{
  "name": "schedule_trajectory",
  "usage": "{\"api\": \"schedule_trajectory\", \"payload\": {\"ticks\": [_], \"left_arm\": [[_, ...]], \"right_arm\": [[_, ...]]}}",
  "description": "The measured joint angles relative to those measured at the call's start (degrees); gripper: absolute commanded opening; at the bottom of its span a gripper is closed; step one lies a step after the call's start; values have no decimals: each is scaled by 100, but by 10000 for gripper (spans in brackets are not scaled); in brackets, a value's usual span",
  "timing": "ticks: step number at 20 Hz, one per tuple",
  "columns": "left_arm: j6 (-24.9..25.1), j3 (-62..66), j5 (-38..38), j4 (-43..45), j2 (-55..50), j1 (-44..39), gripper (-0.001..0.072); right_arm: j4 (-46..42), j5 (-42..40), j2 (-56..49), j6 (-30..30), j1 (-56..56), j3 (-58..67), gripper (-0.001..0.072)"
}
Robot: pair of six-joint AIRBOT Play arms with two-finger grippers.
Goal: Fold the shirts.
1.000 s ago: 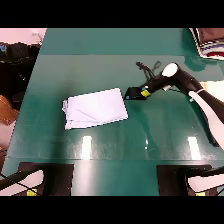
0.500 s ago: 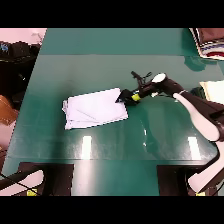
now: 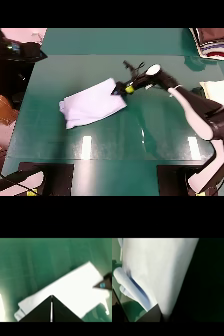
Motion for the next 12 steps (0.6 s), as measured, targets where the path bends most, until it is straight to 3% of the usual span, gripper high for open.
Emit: {"api": "schedule_trajectory", "payload": {"ticks": [7, 12], "left_arm": [[-101, 0, 422, -24, 0, -1504, 26], [-201, 0, 1003, -28, 0, -2109, 27]], "right_arm": [[-1285, 173, 1502, 343, -2507, 59, 18], [-1663, 339, 2074, 413, -4607, 63, 17]]}}
